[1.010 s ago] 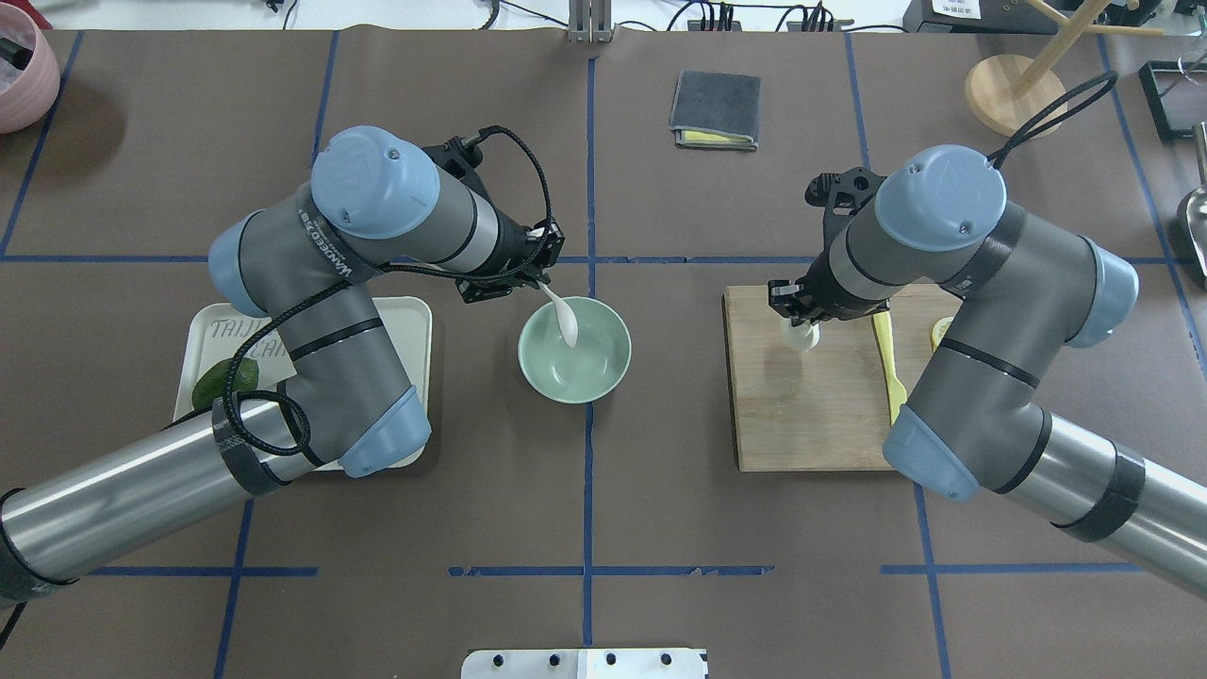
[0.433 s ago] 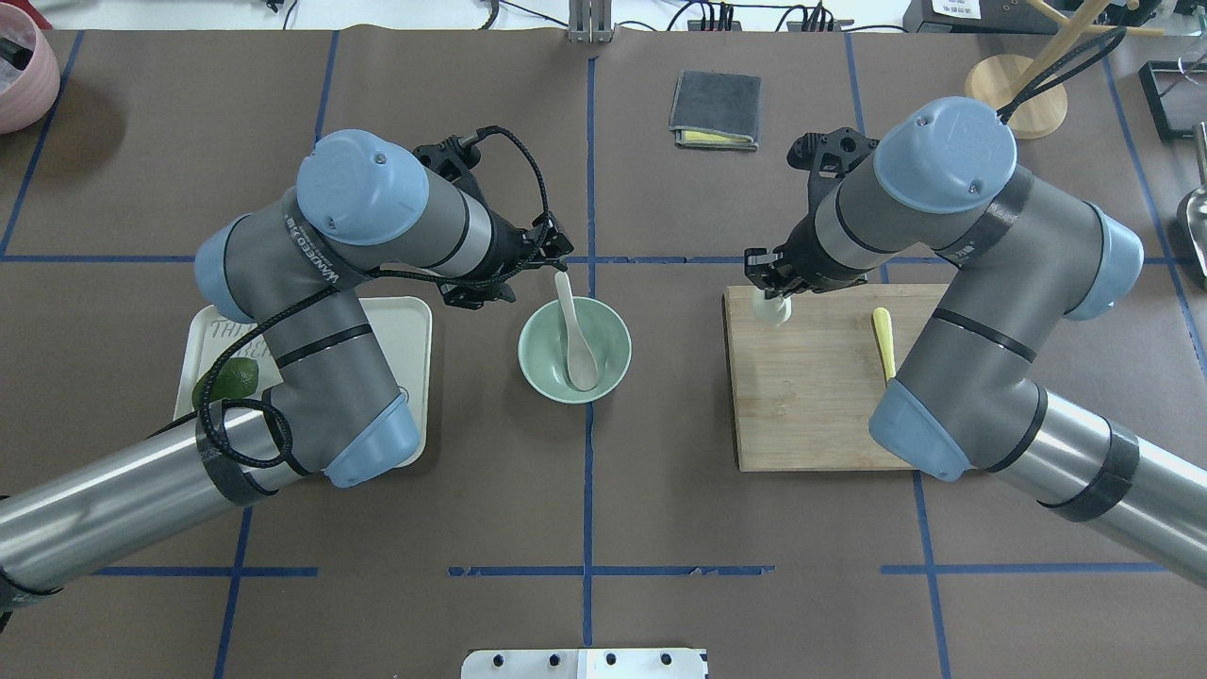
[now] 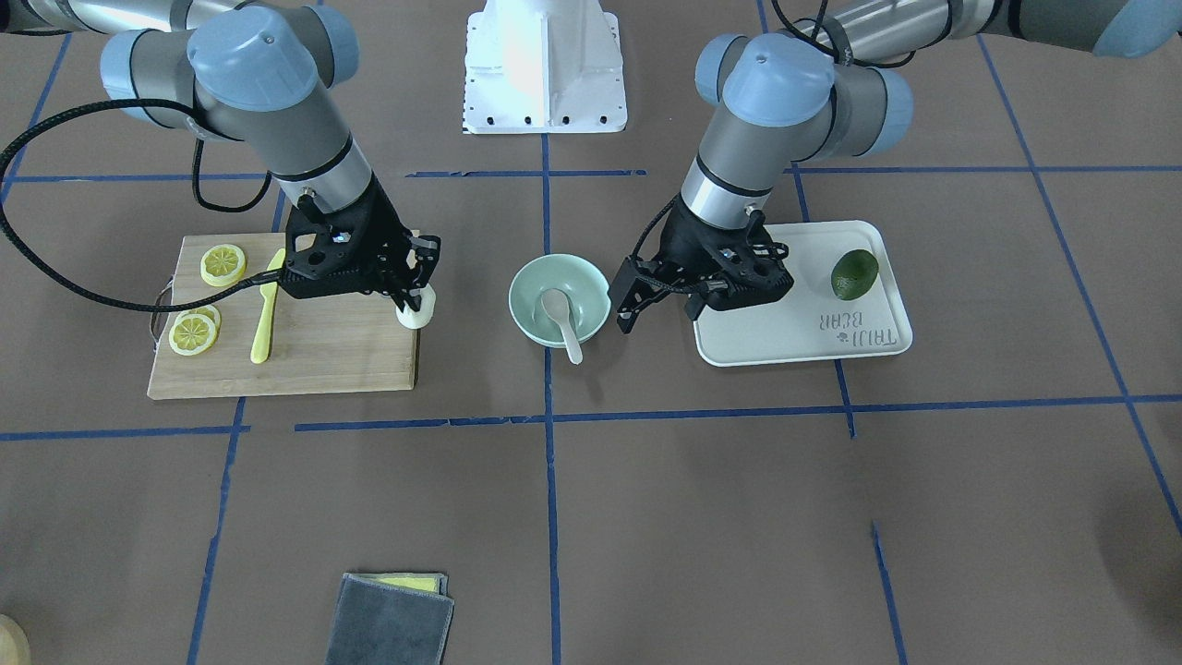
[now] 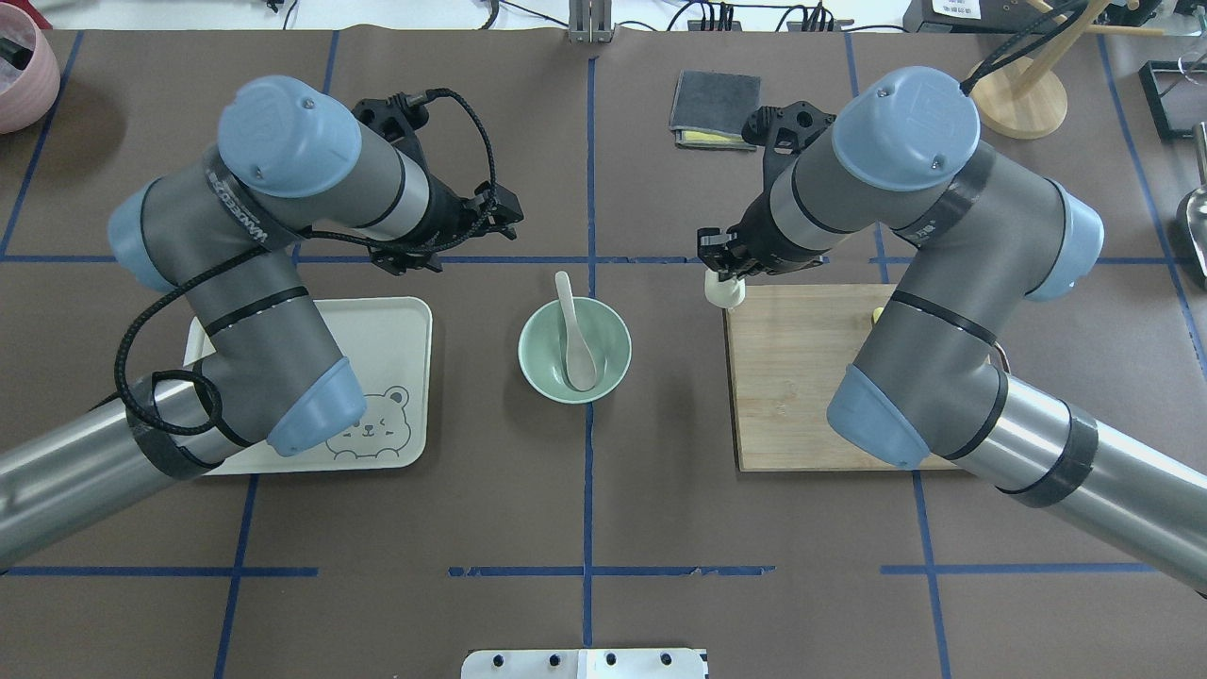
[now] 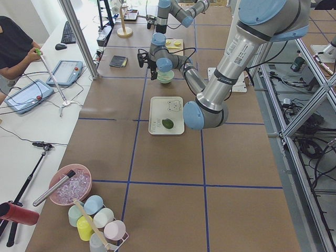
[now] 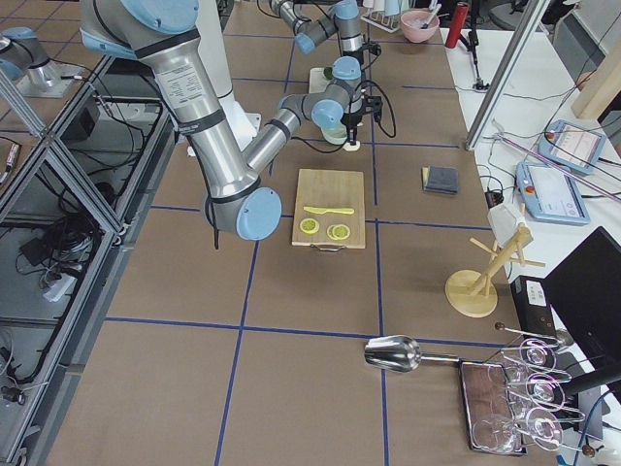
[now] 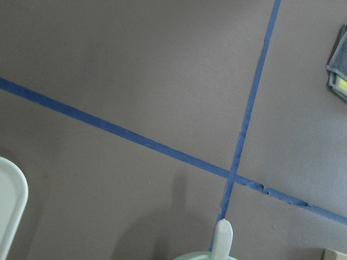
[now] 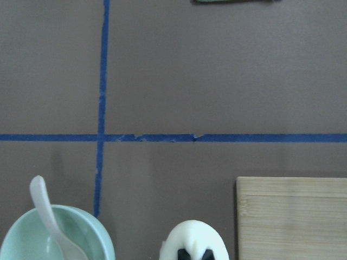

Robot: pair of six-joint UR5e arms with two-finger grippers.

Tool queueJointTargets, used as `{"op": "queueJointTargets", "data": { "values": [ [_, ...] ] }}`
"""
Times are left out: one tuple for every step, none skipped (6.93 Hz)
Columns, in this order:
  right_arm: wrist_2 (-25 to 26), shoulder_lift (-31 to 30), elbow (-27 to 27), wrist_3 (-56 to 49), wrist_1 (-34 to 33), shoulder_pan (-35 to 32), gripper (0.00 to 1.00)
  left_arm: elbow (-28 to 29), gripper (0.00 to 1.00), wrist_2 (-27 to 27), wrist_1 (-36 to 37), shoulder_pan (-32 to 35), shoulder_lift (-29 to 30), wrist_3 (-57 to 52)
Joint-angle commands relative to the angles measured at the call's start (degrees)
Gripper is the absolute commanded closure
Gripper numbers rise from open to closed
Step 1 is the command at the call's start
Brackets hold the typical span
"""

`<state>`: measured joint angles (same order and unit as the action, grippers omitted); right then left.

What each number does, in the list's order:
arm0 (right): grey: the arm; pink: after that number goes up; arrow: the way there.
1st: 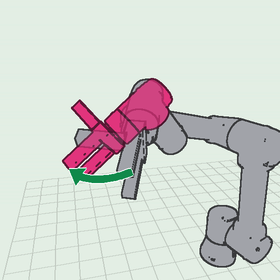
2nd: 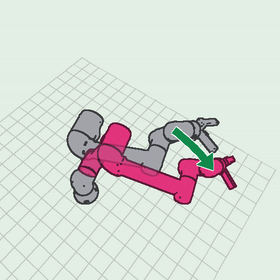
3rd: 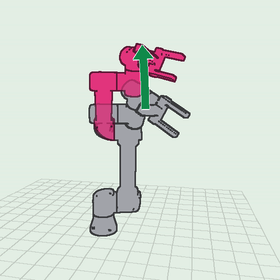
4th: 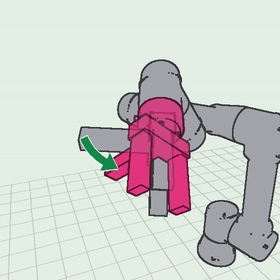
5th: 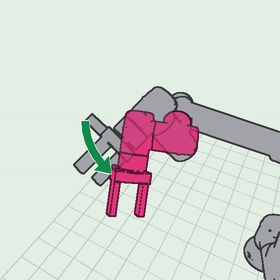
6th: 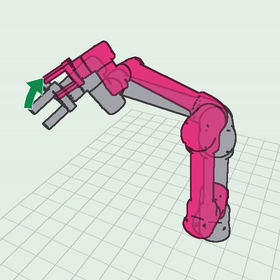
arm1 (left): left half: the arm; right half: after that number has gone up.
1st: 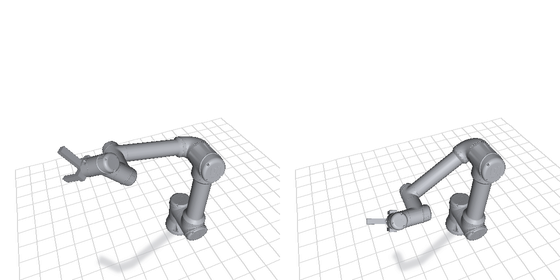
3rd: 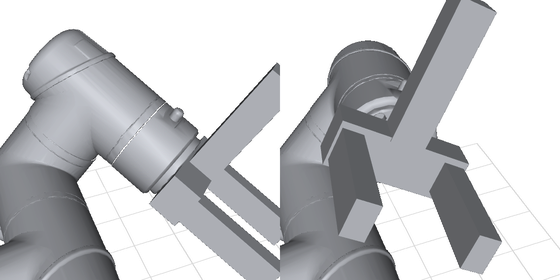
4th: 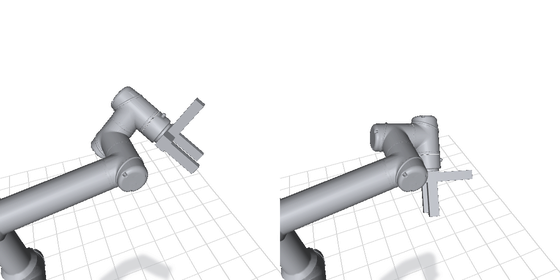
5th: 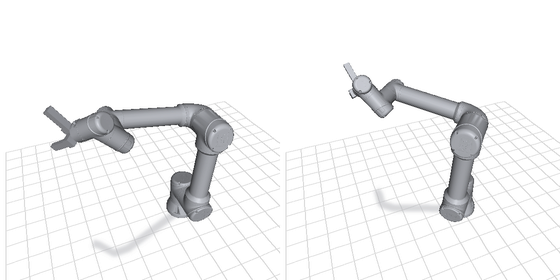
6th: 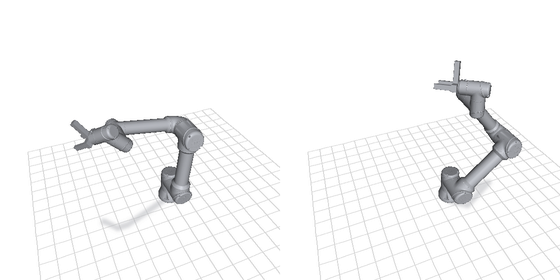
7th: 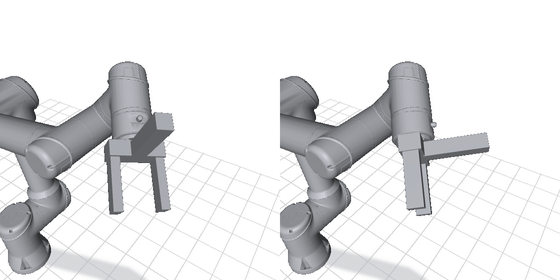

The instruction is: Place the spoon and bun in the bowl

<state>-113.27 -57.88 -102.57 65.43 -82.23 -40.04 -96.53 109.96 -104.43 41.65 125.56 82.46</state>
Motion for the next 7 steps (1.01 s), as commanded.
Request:
{"op": "queueJointTargets", "data": {
  "values": [
    [0.3, 5.8, 3.4, 0.1, 0.1, 2.8, 1.00, -5.3, 0.00, 0.9, 8.2, 6.5, -4.2, -15.2],
    [0.7, 8.4, 5.7, 0.5, 0.2, 5.0, 1.00, -7.5, 0.00, 0.8, 10.5, 8.9, -6.4, -22.8],
    [1.6, 9.7, 8.6, 0.7, 3.4, 7.3, 1.00, -8.4, 0.00, 0.7, 12.2, 11.1, -7.6, -29.1],
    [3.7, 9.9, 9.7, 2.8, 5.2, 9.0, 1.00, -8.4, 0.00, 0.7, 12.3, 13.9, -8.9, -33.6],
    [5.6, 10.3, 10.4, 3.3, 5.4, 9.7, 1.00, -8.4, 0.00, 0.7, 12.3, 16.2, -10.4, -38.1],
    [5.8, 11.1, 10.7, 3.6, 5.4, 9.7, 0.67, -8.3, 0.00, 0.8, 12.3, 19.0, -11.7, -43.4],
    [5.7, 11.4, 10.7, 3.8, 5.7, 9.7, 0.01, -8.3, 0.00, 0.7, 12.3, 20.8, -13.0, -47.3]
  ]
}}
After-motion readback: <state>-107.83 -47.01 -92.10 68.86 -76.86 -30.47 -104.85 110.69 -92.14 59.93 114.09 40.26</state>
